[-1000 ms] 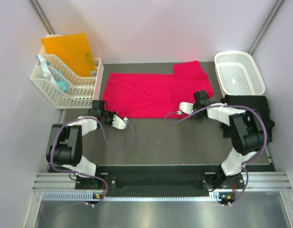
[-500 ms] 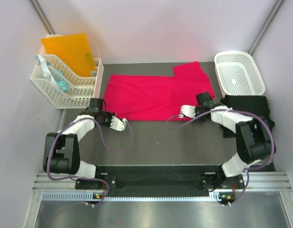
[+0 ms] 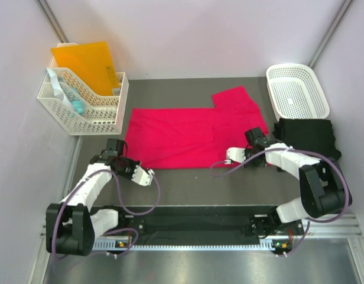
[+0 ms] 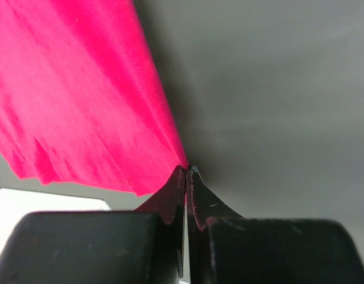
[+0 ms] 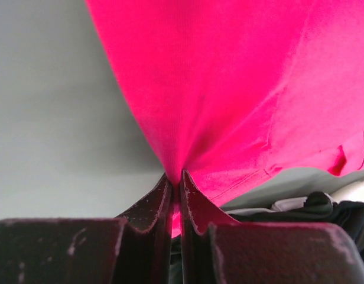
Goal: Fold and stack the t-shirts
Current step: Fold the tshirt
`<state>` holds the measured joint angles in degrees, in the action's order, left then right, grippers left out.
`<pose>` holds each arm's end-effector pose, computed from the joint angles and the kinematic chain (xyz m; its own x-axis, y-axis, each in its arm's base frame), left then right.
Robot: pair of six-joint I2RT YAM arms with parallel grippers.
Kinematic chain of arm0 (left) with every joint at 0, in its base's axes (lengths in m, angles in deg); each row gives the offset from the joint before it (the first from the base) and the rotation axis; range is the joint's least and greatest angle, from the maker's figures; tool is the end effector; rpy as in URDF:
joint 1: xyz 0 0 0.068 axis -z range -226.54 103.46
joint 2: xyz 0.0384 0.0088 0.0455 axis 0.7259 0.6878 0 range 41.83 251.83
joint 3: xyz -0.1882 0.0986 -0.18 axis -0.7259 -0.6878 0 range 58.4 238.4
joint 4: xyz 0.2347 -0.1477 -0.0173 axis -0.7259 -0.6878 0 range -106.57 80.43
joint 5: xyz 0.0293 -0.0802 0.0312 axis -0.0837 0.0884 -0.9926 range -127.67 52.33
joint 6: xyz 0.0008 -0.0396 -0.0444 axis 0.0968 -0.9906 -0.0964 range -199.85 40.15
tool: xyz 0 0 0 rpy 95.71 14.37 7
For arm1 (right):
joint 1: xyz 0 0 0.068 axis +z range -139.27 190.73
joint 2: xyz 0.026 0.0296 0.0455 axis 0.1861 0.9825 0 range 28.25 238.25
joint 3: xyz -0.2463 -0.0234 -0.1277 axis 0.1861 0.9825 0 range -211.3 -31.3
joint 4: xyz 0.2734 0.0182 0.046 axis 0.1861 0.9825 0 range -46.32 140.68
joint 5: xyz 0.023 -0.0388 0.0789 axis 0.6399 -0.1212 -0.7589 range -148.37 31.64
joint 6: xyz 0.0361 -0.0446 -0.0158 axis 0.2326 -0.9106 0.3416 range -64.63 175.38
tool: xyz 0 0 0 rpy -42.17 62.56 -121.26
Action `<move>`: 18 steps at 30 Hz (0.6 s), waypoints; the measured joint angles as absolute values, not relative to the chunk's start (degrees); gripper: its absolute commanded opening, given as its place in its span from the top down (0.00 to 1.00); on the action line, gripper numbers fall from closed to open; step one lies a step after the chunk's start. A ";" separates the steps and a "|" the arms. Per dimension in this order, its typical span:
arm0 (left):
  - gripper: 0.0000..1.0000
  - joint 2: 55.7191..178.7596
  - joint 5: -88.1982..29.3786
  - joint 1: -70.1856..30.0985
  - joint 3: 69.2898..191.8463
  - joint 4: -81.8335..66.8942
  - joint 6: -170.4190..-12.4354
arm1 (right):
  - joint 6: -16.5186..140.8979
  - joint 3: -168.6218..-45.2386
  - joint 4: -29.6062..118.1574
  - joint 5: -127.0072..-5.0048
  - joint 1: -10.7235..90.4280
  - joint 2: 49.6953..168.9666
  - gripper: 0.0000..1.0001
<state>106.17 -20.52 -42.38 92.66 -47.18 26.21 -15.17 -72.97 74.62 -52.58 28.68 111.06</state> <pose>0.2027 -0.0277 0.1701 0.4292 0.8894 -0.1571 0.8366 -0.3259 0.4404 0.2482 0.0759 0.1420 -0.0402 -0.9991 -0.0120 -0.9457 0.0419 -0.3222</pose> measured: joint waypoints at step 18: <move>0.36 98.93 -21.22 -42.40 89.36 -52.97 25.91 | -14.03 -68.42 83.06 -54.53 34.95 98.07 0.37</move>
